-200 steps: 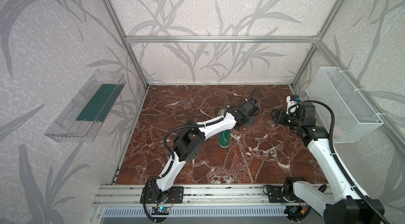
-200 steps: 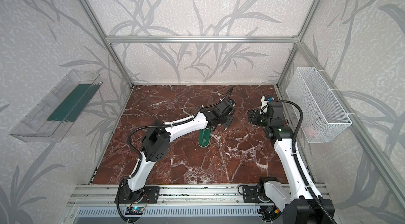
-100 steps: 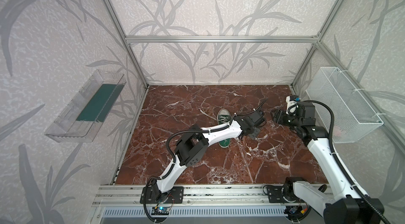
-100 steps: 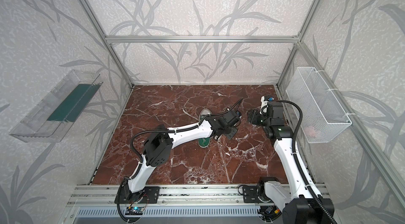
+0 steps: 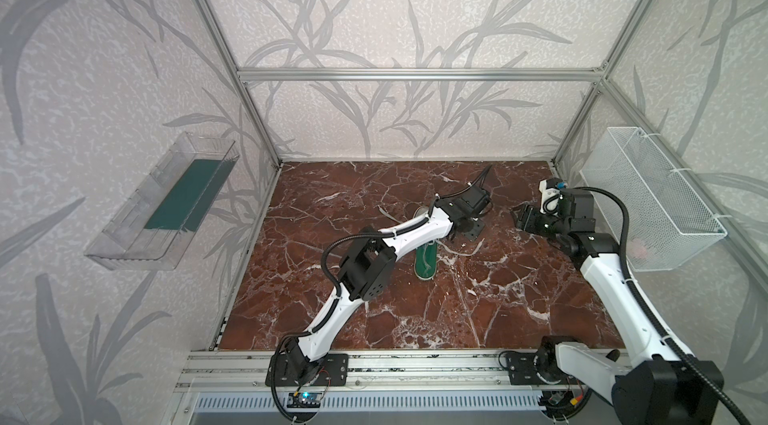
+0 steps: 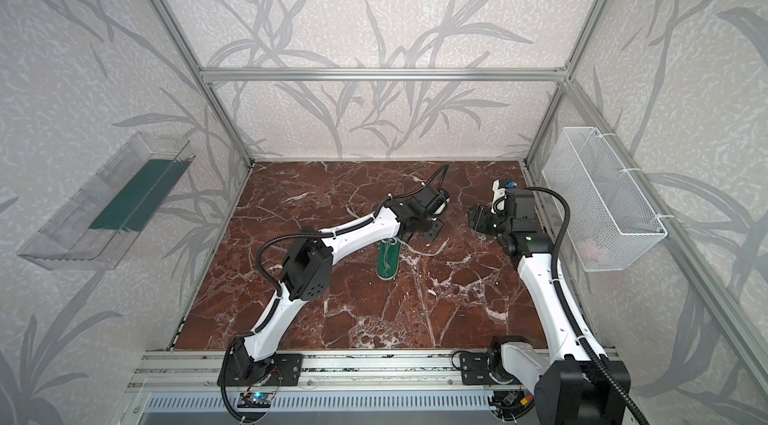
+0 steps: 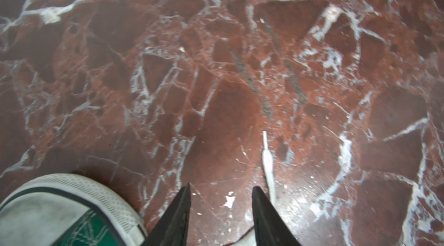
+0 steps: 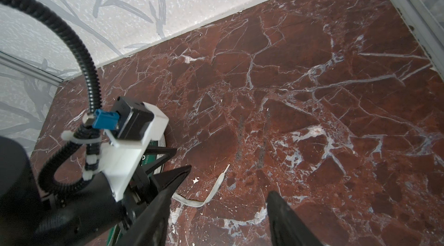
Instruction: Tie the shoes
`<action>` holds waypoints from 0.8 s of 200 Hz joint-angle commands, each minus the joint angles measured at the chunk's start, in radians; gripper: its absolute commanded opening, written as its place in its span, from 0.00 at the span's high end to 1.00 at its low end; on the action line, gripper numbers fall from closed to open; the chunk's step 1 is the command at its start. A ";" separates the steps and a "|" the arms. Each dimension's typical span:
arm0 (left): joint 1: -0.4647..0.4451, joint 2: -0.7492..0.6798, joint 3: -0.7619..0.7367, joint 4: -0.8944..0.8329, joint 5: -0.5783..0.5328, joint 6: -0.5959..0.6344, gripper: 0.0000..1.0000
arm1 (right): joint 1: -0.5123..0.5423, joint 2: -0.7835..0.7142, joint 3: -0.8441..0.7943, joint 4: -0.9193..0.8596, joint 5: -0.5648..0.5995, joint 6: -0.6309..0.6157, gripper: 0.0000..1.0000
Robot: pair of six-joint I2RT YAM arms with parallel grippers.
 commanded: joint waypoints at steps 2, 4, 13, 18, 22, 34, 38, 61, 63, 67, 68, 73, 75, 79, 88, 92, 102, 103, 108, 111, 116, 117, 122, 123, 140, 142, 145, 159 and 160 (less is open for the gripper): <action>0.012 -0.058 0.020 -0.032 0.023 -0.011 0.55 | -0.004 0.031 0.023 -0.035 -0.035 -0.018 0.35; 0.015 -0.064 0.017 -0.029 0.021 -0.019 0.54 | -0.004 0.035 0.023 -0.035 -0.040 -0.018 0.35; 0.024 -0.087 -0.004 -0.020 0.012 -0.037 0.54 | -0.003 0.054 0.023 -0.038 -0.059 -0.021 0.35; 0.029 -0.104 -0.017 -0.012 0.007 -0.039 0.54 | -0.003 0.068 0.024 -0.043 -0.067 -0.015 0.35; 0.033 -0.117 -0.030 -0.003 0.004 -0.044 0.53 | -0.003 0.079 0.026 -0.048 -0.074 -0.011 0.35; 0.048 -0.156 -0.073 0.019 -0.001 -0.054 0.52 | -0.001 0.118 0.032 -0.064 -0.096 0.004 0.35; 0.053 -0.166 -0.086 0.024 -0.002 -0.058 0.52 | 0.000 0.132 0.035 -0.071 -0.107 0.004 0.35; 0.095 -0.236 -0.165 0.044 0.002 -0.081 0.49 | 0.035 0.209 0.041 -0.071 -0.133 0.011 0.35; 0.099 -0.242 -0.176 0.046 0.002 -0.082 0.48 | 0.041 0.216 0.042 -0.071 -0.132 0.010 0.35; 0.106 -0.253 -0.193 0.050 0.004 -0.085 0.47 | 0.052 0.233 0.045 -0.068 -0.132 0.008 0.35; 0.108 -0.256 -0.195 0.052 0.004 -0.085 0.47 | 0.056 0.236 0.046 -0.067 -0.132 0.008 0.35; 0.117 -0.273 -0.220 0.058 0.002 -0.087 0.47 | 0.071 0.258 0.052 -0.066 -0.131 0.006 0.35; 0.120 -0.280 -0.230 0.062 0.000 -0.087 0.47 | 0.078 0.266 0.055 -0.066 -0.132 0.007 0.35; 0.126 -0.294 -0.249 0.068 -0.004 -0.089 0.46 | 0.090 0.283 0.062 -0.064 -0.132 0.005 0.35; 0.138 -0.326 -0.296 0.086 -0.013 -0.091 0.46 | 0.113 0.324 0.081 -0.064 -0.136 0.002 0.35; 0.145 -0.341 -0.319 0.096 -0.017 -0.096 0.46 | 0.121 0.344 0.089 -0.064 -0.137 0.004 0.35; 0.160 -0.375 -0.367 0.112 -0.021 -0.102 0.45 | 0.135 0.395 0.114 -0.062 -0.159 0.003 0.35; 0.162 -0.378 -0.372 0.113 -0.021 -0.103 0.45 | 0.136 0.400 0.117 -0.062 -0.163 0.004 0.35; 0.170 -0.392 -0.393 0.117 -0.022 -0.106 0.45 | 0.141 0.424 0.130 -0.061 -0.184 0.000 0.35; 0.175 -0.403 -0.405 0.117 -0.022 -0.108 0.45 | 0.144 0.438 0.138 -0.059 -0.195 -0.001 0.35; 0.183 -0.416 -0.427 0.121 -0.022 -0.111 0.44 | 0.151 0.459 0.147 -0.054 -0.203 -0.002 0.35; 0.185 -0.419 -0.429 0.121 -0.023 -0.111 0.44 | 0.152 0.462 0.149 -0.053 -0.203 -0.002 0.35; 0.192 -0.434 -0.451 0.124 -0.025 -0.114 0.44 | 0.160 0.482 0.158 -0.047 -0.202 0.000 0.35; 0.194 -0.436 -0.455 0.125 -0.025 -0.115 0.44 | 0.162 0.484 0.158 -0.046 -0.201 -0.001 0.35; 0.218 -0.484 -0.529 0.140 -0.034 -0.125 0.43 | 0.188 0.536 0.182 -0.024 -0.182 -0.005 0.34; 0.219 -0.490 -0.538 0.142 -0.037 -0.126 0.43 | 0.190 0.542 0.184 -0.023 -0.181 -0.005 0.34; 0.224 -0.498 -0.546 0.145 -0.036 -0.128 0.43 | 0.192 0.550 0.186 -0.019 -0.180 -0.005 0.33; 0.239 -0.531 -0.596 0.157 -0.037 -0.135 0.43 | 0.197 0.592 0.202 -0.008 -0.186 -0.004 0.33; 0.239 -0.532 -0.600 0.158 -0.036 -0.136 0.43 | 0.197 0.594 0.202 -0.007 -0.187 -0.004 0.33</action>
